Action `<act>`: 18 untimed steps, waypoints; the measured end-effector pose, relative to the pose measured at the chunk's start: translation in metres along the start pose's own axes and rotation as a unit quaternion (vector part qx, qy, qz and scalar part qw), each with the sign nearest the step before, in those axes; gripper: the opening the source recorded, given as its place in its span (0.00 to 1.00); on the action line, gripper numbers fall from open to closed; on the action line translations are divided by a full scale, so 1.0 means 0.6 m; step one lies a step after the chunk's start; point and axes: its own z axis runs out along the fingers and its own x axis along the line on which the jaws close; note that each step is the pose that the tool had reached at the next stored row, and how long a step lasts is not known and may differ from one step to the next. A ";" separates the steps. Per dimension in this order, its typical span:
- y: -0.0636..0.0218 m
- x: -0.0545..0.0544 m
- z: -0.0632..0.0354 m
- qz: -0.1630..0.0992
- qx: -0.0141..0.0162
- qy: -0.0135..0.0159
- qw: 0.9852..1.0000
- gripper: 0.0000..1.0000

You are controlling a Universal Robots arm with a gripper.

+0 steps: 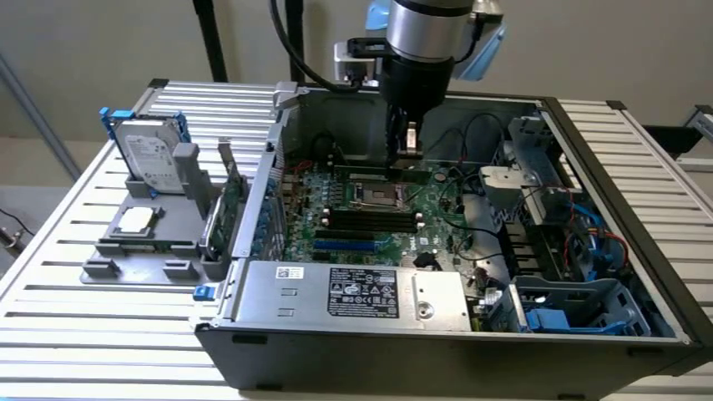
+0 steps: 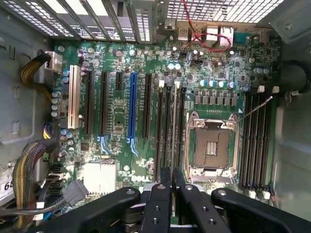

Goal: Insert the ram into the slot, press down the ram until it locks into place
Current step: 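Insert the ram into the slot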

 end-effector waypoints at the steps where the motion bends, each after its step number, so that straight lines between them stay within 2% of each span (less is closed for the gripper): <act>1: 0.000 0.001 0.003 0.000 0.000 0.000 1.000 0.13; 9: 0.009 0.013 0.027 0.000 0.000 0.000 1.000 0.13; 18: 0.012 0.014 0.055 0.000 0.000 0.000 1.000 0.13</act>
